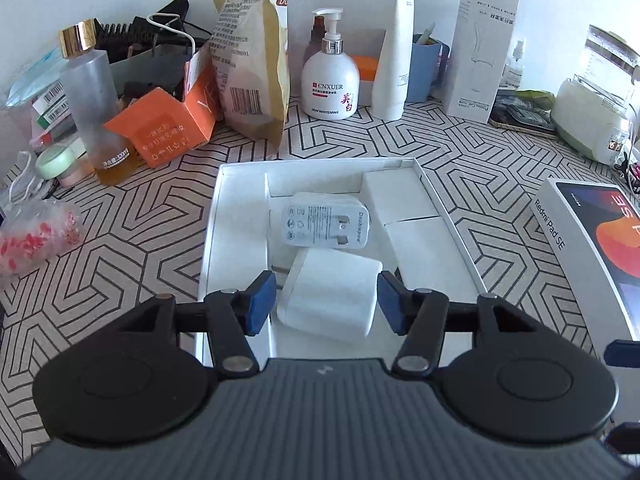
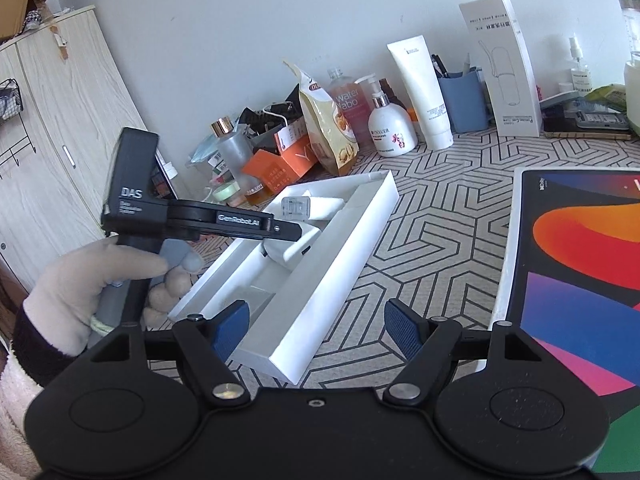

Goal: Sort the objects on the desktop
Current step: 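Open the left tool and withdraw from the box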

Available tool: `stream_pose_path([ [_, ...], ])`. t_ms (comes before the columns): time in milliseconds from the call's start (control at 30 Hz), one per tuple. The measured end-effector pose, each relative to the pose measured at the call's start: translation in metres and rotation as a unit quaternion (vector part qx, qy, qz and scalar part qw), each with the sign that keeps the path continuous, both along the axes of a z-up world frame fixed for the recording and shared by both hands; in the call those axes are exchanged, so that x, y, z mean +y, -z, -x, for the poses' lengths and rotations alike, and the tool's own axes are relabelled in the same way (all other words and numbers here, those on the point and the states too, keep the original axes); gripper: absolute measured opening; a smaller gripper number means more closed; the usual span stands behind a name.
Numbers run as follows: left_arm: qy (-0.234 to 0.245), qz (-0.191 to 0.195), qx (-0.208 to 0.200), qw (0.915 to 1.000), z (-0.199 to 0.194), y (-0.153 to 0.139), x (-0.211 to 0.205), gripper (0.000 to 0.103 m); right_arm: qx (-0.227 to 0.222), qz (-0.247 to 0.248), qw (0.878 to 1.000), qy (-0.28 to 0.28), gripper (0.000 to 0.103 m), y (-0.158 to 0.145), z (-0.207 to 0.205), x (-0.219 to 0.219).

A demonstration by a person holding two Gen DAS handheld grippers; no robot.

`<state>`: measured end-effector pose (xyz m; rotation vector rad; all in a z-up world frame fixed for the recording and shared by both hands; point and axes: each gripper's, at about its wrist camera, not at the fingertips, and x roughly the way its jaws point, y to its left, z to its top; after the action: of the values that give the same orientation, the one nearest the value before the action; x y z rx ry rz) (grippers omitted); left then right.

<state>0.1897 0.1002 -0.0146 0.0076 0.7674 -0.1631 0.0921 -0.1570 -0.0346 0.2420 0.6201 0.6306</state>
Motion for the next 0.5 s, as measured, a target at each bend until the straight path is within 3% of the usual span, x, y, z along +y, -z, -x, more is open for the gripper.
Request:
stream_pose_path([
  [200, 0.0, -0.023, 0.002, 0.9997, -0.023, -0.001, -0.003, 0.06, 0.001, -0.001, 1.0, 0.001, 0.079, 0.001, -0.002, 0.004],
  [267, 0.002, -0.045, 0.002, 0.999, -0.031, 0.005, -0.008, 0.073, 0.001, -0.002, 1.0, 0.001, 0.079, 0.001, 0.0, 0.004],
  [400, 0.042, -0.051, 0.013, 0.9977, -0.026, 0.009, -0.013, 0.073, 0.002, -0.003, 1.0, 0.002, 0.079, 0.003, 0.002, 0.002],
  [500, 0.053, -0.107, 0.0, 0.9929, -0.012, 0.017, -0.026, 0.073, 0.003, -0.005, 1.0, 0.006, 0.079, 0.004, 0.003, 0.0],
])
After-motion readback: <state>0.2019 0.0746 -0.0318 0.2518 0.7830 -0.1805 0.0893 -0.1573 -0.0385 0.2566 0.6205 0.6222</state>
